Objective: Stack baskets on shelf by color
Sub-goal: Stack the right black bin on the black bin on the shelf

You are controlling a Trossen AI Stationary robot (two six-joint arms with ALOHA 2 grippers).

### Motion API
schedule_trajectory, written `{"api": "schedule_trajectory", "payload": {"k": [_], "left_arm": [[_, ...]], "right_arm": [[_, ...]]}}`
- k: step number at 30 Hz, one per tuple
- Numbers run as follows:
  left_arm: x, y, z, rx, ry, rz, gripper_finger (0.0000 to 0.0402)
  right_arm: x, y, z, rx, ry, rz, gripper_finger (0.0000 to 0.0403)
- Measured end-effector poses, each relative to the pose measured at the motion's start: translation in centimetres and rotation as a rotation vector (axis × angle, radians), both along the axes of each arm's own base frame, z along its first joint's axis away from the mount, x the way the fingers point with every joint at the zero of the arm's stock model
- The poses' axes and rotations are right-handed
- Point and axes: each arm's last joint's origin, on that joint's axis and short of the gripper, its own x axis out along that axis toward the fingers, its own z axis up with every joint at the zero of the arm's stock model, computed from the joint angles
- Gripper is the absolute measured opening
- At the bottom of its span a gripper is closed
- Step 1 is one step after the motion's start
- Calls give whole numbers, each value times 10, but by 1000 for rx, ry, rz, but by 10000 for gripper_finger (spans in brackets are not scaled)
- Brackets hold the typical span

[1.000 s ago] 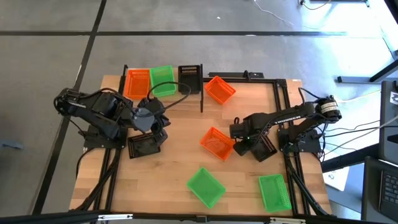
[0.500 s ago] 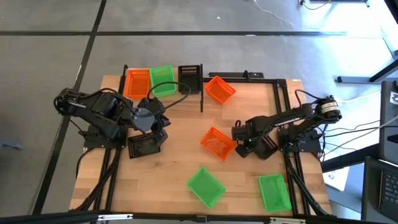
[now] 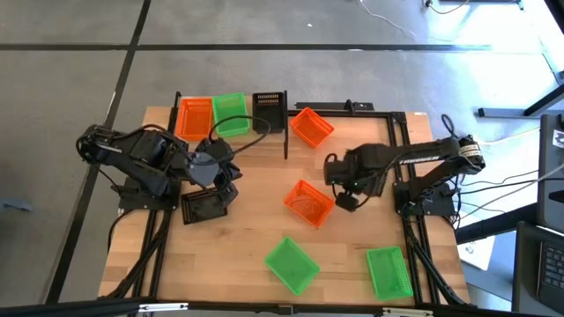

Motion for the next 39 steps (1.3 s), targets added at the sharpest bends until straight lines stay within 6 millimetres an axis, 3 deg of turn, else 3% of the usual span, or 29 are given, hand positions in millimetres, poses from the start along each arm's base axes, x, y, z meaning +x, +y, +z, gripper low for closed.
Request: {"api": "schedule_trajectory", "payload": {"k": [4,9,20,29,32,39], "left_arm": [[1,1,0,-2,-5,5,66],[1,2,0,3,-6,12,66],[-5,13,6,-15,-58,105,66],[-5,30,9,-16,-101,230,66],[-5,34,10,4,-94,235,66],[-7,45,11,56,-73,236,66]], "right_arm": [[10,-2,39,-18,-132,256,1],[16,-12,71,-94,-219,603,0],[31,-69,122,-511,-102,1010,0],[64,-120,142,-648,-93,1387,0],[78,-132,138,-647,-99,1507,0],[115,-151,130,-731,-79,1605,0]]}}
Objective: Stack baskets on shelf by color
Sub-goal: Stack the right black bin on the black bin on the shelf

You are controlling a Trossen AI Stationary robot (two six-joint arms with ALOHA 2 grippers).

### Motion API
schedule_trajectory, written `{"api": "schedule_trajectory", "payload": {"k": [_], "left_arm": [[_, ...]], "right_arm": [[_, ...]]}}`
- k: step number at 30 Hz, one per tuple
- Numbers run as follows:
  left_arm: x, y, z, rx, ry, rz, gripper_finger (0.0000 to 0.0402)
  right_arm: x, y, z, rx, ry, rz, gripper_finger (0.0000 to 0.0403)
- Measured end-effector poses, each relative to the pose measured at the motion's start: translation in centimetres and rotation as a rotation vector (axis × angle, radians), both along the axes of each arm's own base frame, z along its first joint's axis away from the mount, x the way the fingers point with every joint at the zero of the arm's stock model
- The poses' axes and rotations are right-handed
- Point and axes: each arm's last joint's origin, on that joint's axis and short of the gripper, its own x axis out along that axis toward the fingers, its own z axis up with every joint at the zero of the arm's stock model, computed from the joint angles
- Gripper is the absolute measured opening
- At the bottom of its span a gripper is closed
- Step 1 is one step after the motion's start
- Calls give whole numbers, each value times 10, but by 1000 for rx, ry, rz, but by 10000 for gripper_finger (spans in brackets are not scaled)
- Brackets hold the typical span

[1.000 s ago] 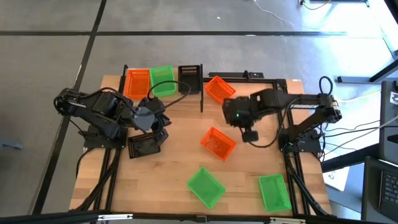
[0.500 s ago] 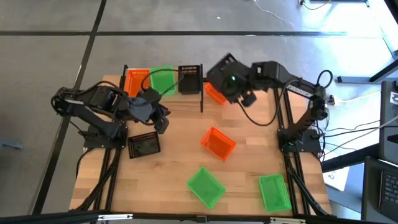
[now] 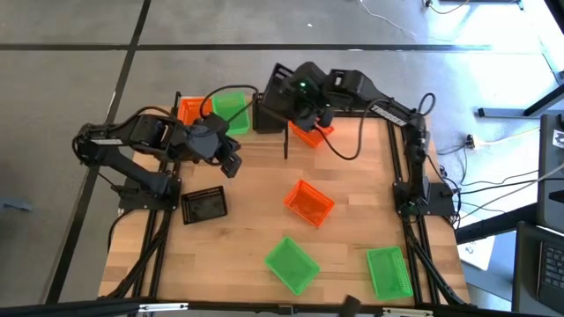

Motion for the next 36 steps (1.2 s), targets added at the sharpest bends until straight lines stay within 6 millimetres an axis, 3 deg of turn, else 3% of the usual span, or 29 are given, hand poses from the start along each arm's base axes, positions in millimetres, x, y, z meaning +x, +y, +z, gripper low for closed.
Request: {"api": "schedule_trajectory", "payload": {"k": [9,20,36], "left_arm": [[-1,17,1,23,16,59,66],[-1,32,1,13,9,133,66],[-3,48,1,21,27,178,66]], "right_arm": [[24,-9,-25,-98,82,222,0],[33,-56,-60,-85,143,215,0],[34,-65,-70,-75,173,275,0]]}}
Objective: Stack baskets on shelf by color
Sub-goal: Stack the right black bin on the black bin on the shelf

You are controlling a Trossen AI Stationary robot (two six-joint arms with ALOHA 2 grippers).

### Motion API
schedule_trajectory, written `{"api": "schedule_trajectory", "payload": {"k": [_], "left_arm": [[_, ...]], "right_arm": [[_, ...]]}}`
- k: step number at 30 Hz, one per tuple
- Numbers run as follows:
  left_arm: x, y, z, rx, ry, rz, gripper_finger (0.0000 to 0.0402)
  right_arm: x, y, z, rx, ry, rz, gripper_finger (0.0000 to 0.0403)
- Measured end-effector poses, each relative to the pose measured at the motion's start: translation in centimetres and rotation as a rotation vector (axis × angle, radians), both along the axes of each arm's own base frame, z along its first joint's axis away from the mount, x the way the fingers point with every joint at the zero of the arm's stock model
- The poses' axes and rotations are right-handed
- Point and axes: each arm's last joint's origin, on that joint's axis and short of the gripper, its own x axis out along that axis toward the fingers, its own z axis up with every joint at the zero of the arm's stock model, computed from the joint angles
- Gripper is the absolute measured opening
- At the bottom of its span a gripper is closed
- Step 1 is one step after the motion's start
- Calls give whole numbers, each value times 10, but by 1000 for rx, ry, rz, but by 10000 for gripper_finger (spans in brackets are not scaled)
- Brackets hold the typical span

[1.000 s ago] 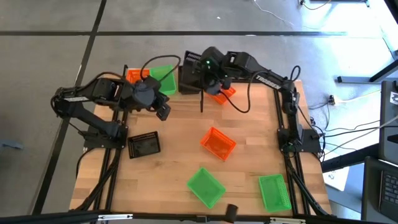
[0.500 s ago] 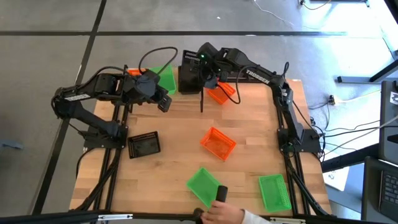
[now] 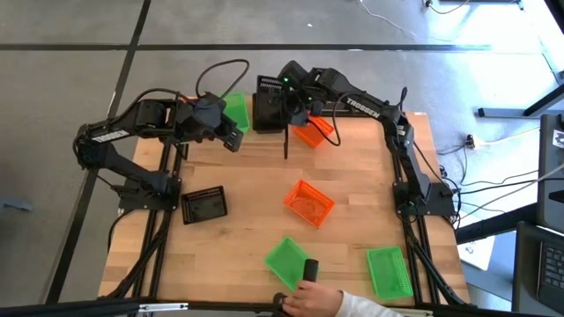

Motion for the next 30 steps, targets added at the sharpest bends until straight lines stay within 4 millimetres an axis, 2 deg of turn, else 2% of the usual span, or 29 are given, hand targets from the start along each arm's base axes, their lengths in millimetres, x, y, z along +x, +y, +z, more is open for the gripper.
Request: {"api": "schedule_trajectory", "payload": {"k": [4,12,19,25,30], "left_arm": [[-5,-1,2,0,-6,-2,66],[-17,-1,8,2,-40,-2,66],[-25,-2,13,6,-71,0,66],[-27,-2,14,6,-73,-1,66],[-26,-2,13,5,-71,-1,66]], "right_arm": [[0,2,0,57,-20,27,7],[2,2,0,120,-65,-35,30],[-3,-8,1,126,-76,-25,53],[-3,-9,1,104,-67,22,53],[-3,-10,-1,114,-65,21,34]]}}
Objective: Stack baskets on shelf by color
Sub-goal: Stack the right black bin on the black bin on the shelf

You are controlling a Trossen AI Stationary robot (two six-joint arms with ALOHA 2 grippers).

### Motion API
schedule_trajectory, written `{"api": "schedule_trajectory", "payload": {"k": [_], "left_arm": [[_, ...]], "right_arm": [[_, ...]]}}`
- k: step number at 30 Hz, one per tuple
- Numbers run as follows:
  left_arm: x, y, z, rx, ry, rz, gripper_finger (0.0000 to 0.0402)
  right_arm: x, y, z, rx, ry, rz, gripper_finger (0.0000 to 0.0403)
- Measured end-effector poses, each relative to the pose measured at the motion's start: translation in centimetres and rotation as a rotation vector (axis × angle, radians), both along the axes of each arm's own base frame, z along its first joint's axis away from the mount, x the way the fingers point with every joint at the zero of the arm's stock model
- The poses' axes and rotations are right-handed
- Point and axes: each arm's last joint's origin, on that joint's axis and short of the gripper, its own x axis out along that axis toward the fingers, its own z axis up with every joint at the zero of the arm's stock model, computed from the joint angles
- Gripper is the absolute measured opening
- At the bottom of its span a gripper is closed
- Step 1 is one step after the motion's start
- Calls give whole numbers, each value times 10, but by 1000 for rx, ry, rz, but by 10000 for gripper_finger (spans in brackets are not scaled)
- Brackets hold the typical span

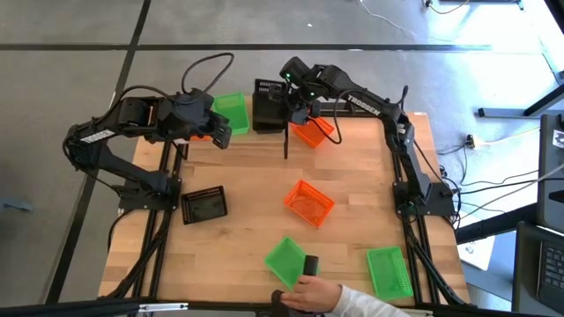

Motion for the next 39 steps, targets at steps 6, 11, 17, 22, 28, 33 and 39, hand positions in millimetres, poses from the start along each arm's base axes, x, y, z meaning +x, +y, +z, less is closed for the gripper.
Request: {"api": "schedule_trajectory", "payload": {"k": [6,11,17,22,28,33,39], "left_arm": [[0,0,0,0,0,0,66],[0,0,0,0,0,0,66],[0,0,0,0,0,0,66],[0,0,0,0,0,0,66],[0,0,0,0,0,0,66],[0,0,0,0,0,0,66],[0,0,0,0,0,0,66]], "right_arm": [[2,0,0,81,-46,-14,33],[2,-3,1,108,-75,-54,59],[0,-8,2,106,-89,-72,94],[0,-8,2,106,-88,-73,99],[0,-9,2,84,-80,-48,100],[-2,-12,2,44,-64,-63,100],[-2,-12,2,41,-63,-66,100]]}}
